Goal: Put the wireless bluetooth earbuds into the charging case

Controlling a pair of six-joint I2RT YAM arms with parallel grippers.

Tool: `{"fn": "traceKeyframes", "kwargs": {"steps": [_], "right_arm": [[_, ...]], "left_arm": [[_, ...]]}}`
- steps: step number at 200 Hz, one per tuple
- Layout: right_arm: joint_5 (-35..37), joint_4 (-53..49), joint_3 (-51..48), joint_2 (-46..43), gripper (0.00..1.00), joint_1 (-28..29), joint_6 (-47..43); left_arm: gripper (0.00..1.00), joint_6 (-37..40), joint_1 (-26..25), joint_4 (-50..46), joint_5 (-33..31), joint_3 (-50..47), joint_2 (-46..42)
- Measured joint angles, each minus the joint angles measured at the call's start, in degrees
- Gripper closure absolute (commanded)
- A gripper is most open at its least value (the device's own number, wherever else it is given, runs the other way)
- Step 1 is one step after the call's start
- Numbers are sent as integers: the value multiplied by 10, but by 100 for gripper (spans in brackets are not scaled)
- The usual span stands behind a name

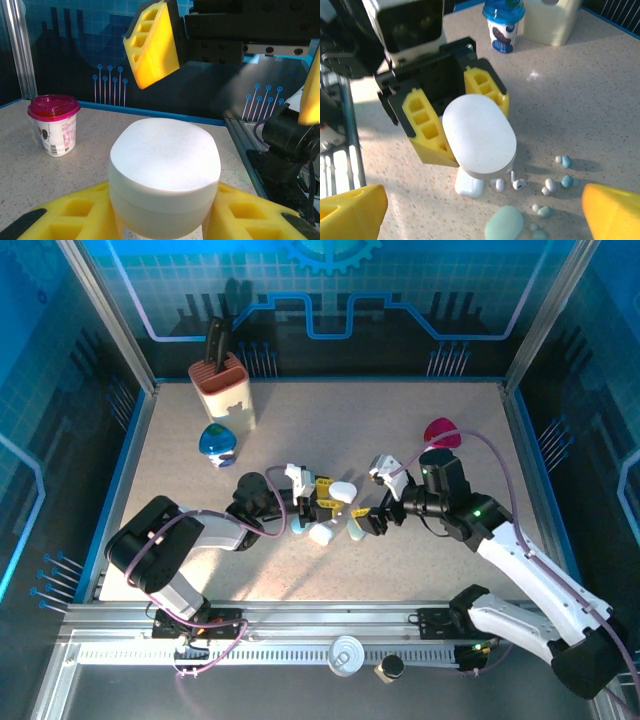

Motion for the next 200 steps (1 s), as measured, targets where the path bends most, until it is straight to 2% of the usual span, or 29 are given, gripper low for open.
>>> {"fn": "traceKeyframes", "kwargs": {"steps": [33, 92, 200], "right_arm": [[52, 0, 17, 36, 0, 24, -42], [119, 11, 23, 62, 0, 25, -52], [112, 49, 25, 56, 0, 3, -4]], "left_arm": [[61, 0, 0, 0, 1, 0, 0], [60, 0, 0, 0, 3, 0, 0], [60, 6, 5, -14, 2, -7, 0]]}}
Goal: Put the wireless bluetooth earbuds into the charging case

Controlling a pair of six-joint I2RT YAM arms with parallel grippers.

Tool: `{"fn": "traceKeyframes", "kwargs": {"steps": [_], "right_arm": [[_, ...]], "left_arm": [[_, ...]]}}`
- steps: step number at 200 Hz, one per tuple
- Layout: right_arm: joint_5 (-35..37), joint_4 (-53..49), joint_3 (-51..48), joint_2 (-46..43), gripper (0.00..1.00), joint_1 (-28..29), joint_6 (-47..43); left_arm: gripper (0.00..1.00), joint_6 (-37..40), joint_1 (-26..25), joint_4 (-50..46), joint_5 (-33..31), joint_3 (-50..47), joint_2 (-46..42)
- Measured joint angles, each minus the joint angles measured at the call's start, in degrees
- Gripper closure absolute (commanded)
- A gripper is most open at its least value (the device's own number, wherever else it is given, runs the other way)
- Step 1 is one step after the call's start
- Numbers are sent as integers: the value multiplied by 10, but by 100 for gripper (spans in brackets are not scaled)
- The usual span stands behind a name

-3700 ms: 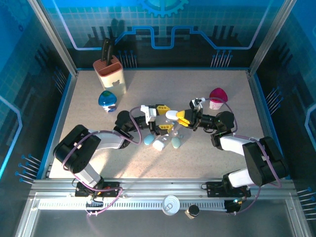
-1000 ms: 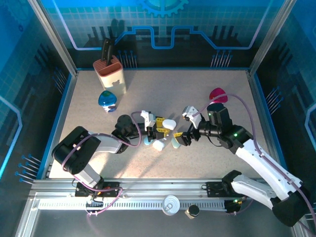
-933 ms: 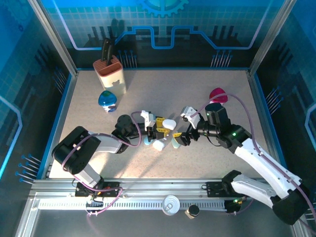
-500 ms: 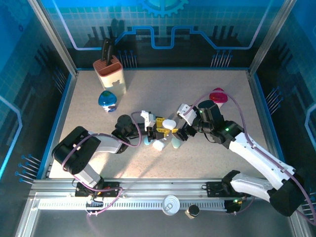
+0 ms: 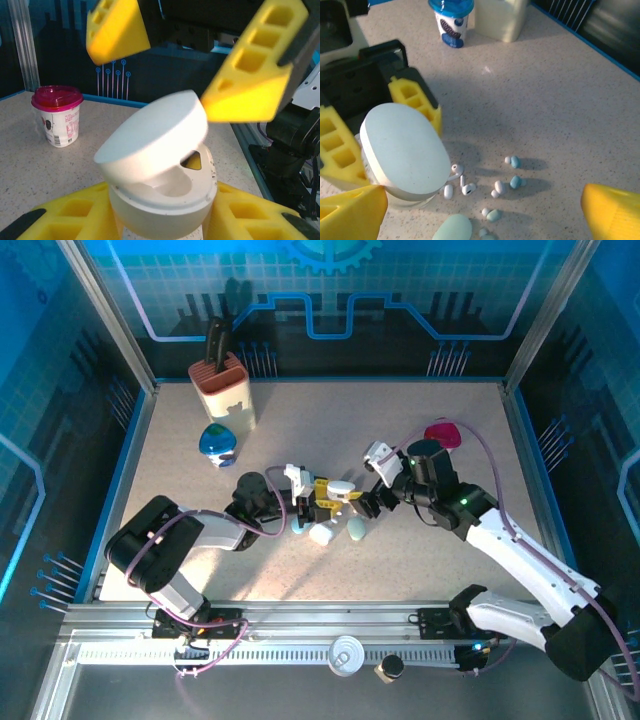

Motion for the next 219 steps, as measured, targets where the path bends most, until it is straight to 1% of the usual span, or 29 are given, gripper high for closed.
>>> {"fn": "traceKeyframes", "kwargs": {"steps": [40, 76, 109, 130, 192, 200, 219], "right_arm": [[-6, 33, 0, 0, 0, -10, 17], [-54, 48, 0, 17, 2, -15, 14], [-104, 48, 0, 36, 11, -18, -6], [-128, 45, 2, 44, 25, -23, -19], [-177, 33, 12, 53, 92, -28, -37], [-178, 30, 12, 53, 96, -28, -33], [-174, 33, 13, 53, 99, -28, -41]], "left_arm": [[61, 0, 0, 1, 11, -4, 0], [61, -1, 0, 2, 20, -7, -3], [60, -2, 0, 1, 28, -7, -18], [60, -2, 0, 0, 30, -7, -27], [60, -2, 0, -12, 38, -7, -31], [60, -2, 0, -12, 40, -7, -31], [58, -3, 0, -12, 45, -7, -31]]}}
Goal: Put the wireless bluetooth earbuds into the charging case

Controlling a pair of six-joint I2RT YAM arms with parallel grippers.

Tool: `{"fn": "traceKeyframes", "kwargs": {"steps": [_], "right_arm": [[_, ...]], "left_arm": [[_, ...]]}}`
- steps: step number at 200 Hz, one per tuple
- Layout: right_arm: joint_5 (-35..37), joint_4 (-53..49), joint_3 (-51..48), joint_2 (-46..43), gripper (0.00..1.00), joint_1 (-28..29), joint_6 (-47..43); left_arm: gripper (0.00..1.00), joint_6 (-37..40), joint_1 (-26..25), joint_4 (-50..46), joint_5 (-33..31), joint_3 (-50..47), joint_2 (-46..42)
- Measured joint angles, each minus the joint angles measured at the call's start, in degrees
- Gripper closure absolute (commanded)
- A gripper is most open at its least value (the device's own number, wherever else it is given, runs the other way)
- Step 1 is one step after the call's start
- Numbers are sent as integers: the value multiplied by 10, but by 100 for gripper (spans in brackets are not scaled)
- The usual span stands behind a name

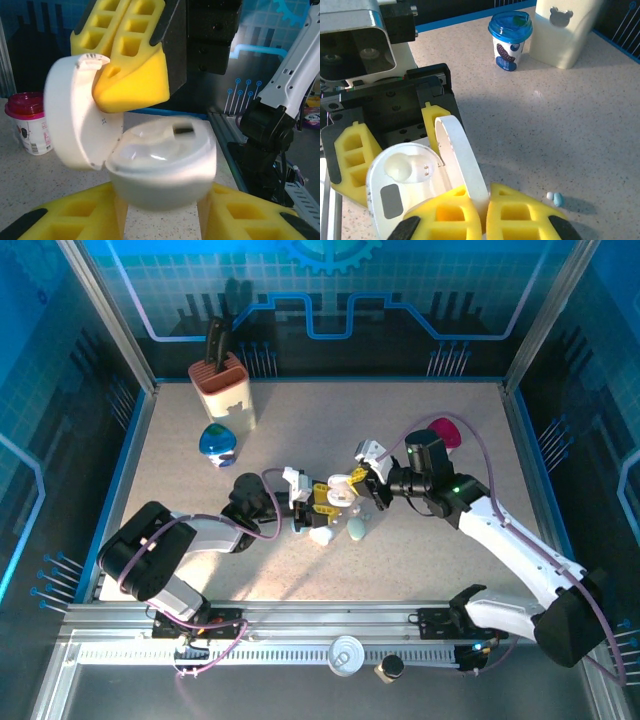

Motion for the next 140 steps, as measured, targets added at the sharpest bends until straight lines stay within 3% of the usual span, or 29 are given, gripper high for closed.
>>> {"fn": "traceKeyframes", "kwargs": {"steps": [18, 59, 140], "right_arm": [[11, 1, 0, -1, 100, 4, -3], [57, 11, 0, -12, 100, 23, -14], [104, 23, 0, -23, 100, 49, -33]], "left_arm": [[55, -3, 0, 1, 0, 0, 0], [33, -13, 0, 6, 0, 0, 5], [32, -49, 0, 54, -19, 0, 35]]}}
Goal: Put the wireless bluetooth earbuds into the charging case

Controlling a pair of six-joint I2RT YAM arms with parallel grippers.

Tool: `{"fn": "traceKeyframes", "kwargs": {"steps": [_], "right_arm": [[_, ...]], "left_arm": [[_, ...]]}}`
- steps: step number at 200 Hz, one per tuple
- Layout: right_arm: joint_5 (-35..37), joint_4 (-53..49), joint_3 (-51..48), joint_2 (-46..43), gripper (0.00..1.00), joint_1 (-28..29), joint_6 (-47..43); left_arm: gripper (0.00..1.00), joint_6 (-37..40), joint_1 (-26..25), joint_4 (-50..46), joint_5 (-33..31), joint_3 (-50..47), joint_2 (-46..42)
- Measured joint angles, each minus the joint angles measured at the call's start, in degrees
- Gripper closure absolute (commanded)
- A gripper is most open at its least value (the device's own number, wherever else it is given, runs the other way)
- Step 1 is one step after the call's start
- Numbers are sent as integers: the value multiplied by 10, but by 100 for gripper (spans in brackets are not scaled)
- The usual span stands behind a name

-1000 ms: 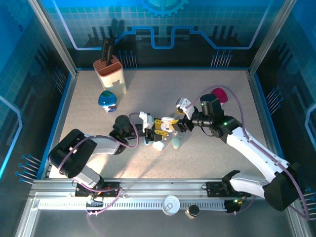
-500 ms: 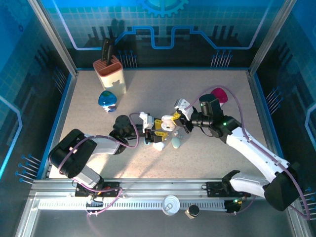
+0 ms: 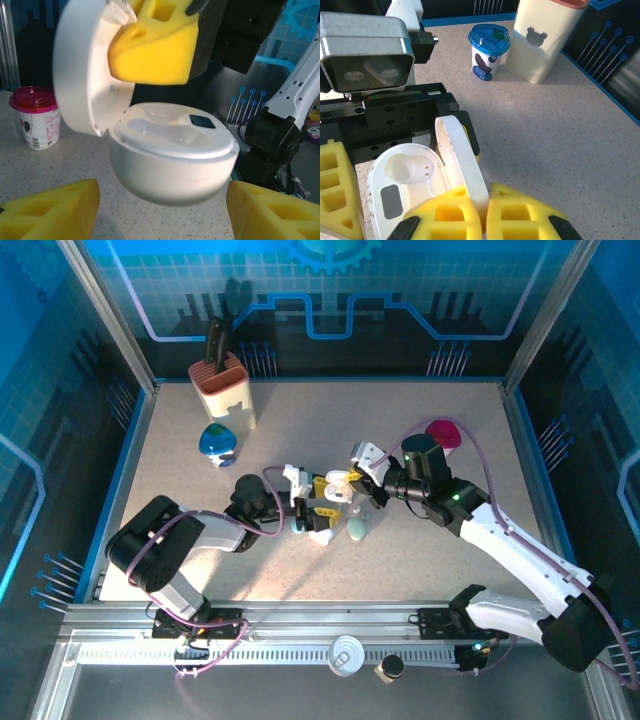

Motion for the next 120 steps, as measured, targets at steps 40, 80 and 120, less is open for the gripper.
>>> {"fn": "traceKeyframes", "kwargs": {"steps": [40, 80, 120], "right_arm": [[13, 0, 0, 8, 100, 9, -4], [16, 0, 0, 24, 100, 11, -6], [17, -2, 0, 28, 100, 11, -6]], "left_arm": [[37, -5, 0, 12, -2, 0, 2], [43, -12, 0, 20, -2, 0, 2], [53, -14, 0, 21, -2, 1, 5]]}}
